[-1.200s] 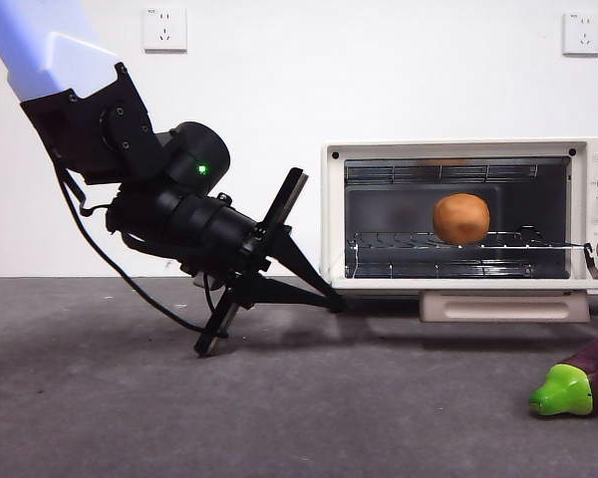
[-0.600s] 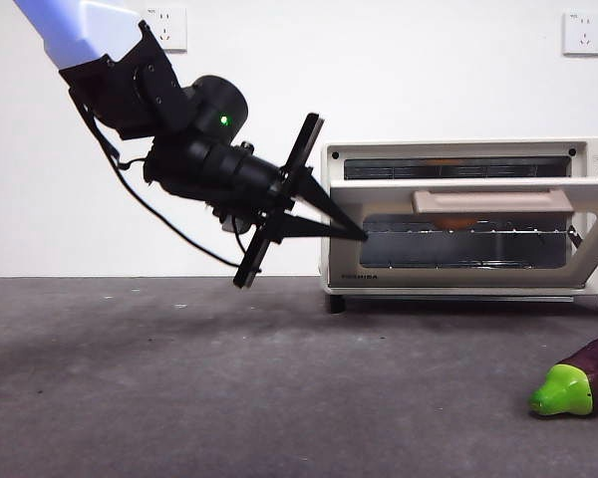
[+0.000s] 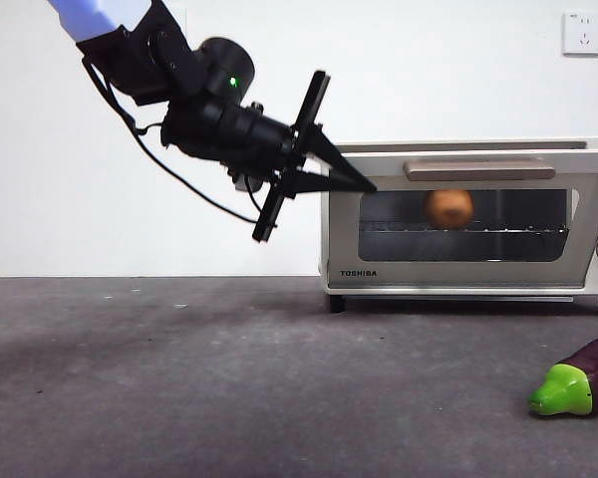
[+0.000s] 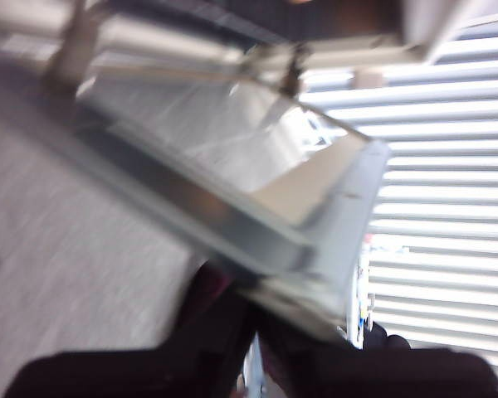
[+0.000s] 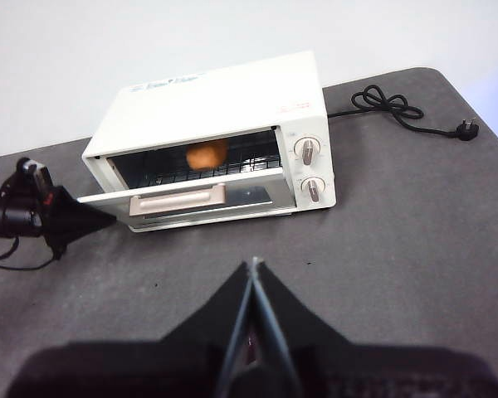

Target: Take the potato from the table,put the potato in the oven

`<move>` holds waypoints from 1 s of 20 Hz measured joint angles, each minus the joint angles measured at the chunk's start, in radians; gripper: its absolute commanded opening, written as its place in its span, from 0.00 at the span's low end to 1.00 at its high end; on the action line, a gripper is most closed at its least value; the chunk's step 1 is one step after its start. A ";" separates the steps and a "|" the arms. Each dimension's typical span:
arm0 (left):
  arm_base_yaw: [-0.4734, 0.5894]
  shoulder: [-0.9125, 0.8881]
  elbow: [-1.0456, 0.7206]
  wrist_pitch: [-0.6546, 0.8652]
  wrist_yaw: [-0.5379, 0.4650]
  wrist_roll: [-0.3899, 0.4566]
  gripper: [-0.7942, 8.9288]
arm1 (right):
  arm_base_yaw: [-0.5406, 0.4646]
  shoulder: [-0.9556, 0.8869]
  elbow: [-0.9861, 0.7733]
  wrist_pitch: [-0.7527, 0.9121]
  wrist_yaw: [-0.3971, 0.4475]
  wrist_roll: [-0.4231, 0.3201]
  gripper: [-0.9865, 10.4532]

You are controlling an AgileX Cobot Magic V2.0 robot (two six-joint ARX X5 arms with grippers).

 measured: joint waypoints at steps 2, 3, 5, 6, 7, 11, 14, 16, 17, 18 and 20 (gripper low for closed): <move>0.007 0.000 0.020 -0.004 0.000 -0.005 0.07 | 0.000 0.000 0.000 0.000 0.000 0.000 0.09; 0.011 0.000 0.032 -0.012 0.000 -0.008 0.07 | 0.000 0.000 0.000 0.000 0.000 0.000 0.09; 0.019 0.000 0.053 -0.013 -0.006 -0.010 0.07 | 0.000 0.000 0.000 0.000 0.000 0.000 0.09; 0.024 0.000 0.060 -0.013 -0.022 -0.011 0.07 | 0.000 0.000 0.000 -0.001 0.000 0.000 0.09; 0.030 0.000 0.062 -0.014 -0.037 -0.018 0.07 | 0.000 0.000 0.000 -0.005 0.000 0.000 0.09; 0.057 0.000 0.062 -0.017 -0.069 -0.039 0.07 | 0.000 0.000 0.000 -0.009 -0.005 0.006 0.09; 0.068 0.000 0.062 -0.017 -0.075 -0.047 0.07 | 0.000 0.000 0.000 -0.009 -0.008 0.011 0.09; 0.070 0.000 0.062 -0.017 -0.062 -0.050 0.07 | 0.000 0.000 0.000 -0.009 -0.008 0.011 0.09; 0.070 0.000 0.062 -0.017 -0.048 -0.051 0.07 | 0.000 0.000 0.000 -0.009 -0.008 0.011 0.09; 0.070 0.000 0.062 -0.018 -0.033 -0.051 0.07 | 0.000 0.000 0.000 -0.009 -0.008 0.011 0.09; 0.070 0.000 0.062 -0.018 -0.006 -0.051 0.07 | 0.000 0.000 0.000 -0.009 -0.008 0.011 0.09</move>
